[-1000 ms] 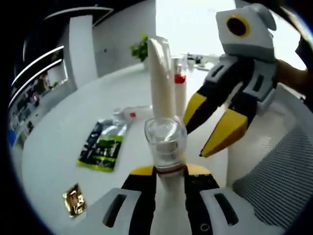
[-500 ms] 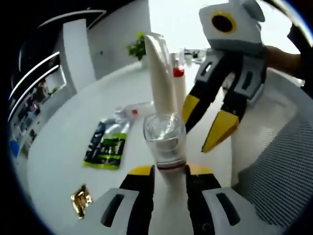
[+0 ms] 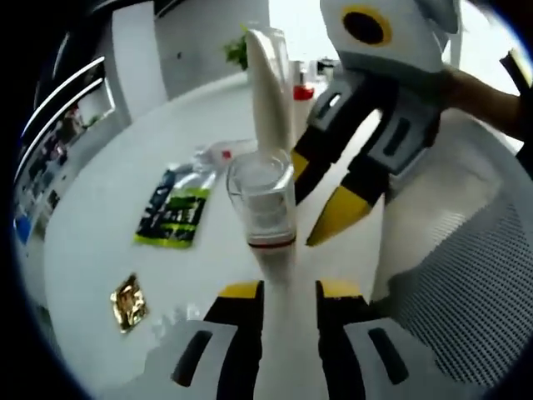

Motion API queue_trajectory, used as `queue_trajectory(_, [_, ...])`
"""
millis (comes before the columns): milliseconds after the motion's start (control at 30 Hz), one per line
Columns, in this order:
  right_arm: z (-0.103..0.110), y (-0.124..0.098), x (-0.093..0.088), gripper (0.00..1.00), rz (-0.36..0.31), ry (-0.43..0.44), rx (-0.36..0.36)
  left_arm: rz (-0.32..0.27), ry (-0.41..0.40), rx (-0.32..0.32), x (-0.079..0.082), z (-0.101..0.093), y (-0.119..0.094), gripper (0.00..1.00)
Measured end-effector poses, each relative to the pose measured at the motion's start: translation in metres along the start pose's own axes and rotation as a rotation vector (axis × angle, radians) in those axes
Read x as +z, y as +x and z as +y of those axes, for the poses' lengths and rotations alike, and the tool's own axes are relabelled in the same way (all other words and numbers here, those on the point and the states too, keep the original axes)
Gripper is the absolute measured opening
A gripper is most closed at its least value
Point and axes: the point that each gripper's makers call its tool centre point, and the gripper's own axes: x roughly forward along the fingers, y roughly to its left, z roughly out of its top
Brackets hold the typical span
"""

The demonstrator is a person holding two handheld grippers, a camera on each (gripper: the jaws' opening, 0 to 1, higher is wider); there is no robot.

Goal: Arrange the skincare products in the storage area until every visible bottle or jar stands upright without overlapping.

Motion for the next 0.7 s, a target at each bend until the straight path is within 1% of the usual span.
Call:
queue_trajectory(67, [0.0,0.001,0.0,0.15,0.001,-0.006,0.001,0.001,-0.001,-0.012,0.001,-0.002,0.001,0.14])
queue_trajectory(133, [0.002,0.001,0.003,0.14,-0.015,-0.007,0.01,-0.01,-0.007,-0.015,0.005,-0.001,0.003,0.15])
queue_trajectory(167, [0.002,0.001,0.003,0.14,-0.013,-0.005,0.009,-0.01,-0.007,-0.015,0.005,-0.001,0.004,0.15])
queue_trajectory(267, [0.001,0.001,0.001,0.13,-0.003,-0.014,0.001,0.015,0.029,-0.015,0.004,0.001,0.008,0.13])
queue_trajectory(367, [0.001,0.0,-0.001,0.12,-0.003,-0.005,0.007,0.035,0.025,-0.019,0.002,0.003,0.011,0.14])
queue_trajectory(433, [-0.001,-0.001,-0.003,0.13,-0.002,0.004,-0.011,0.04,0.036,-0.025,0.002,0.003,0.013,0.14])
queue_trajectory(533, [-0.004,0.0,-0.007,0.14,0.01,0.009,-0.019,0.042,0.026,-0.012,0.002,0.008,0.015,0.15])
queue_trajectory(600, [-0.003,0.001,-0.007,0.13,0.008,0.014,-0.017,0.04,0.022,-0.002,0.003,0.01,0.014,0.14])
queue_trajectory(633, [-0.003,0.001,-0.007,0.13,0.007,0.014,-0.016,0.043,0.042,-0.005,0.003,0.011,0.014,0.13])
queue_trajectory(700, [-0.001,0.002,-0.006,0.13,0.004,0.014,-0.011,0.05,0.047,0.0,0.002,0.011,0.014,0.12])
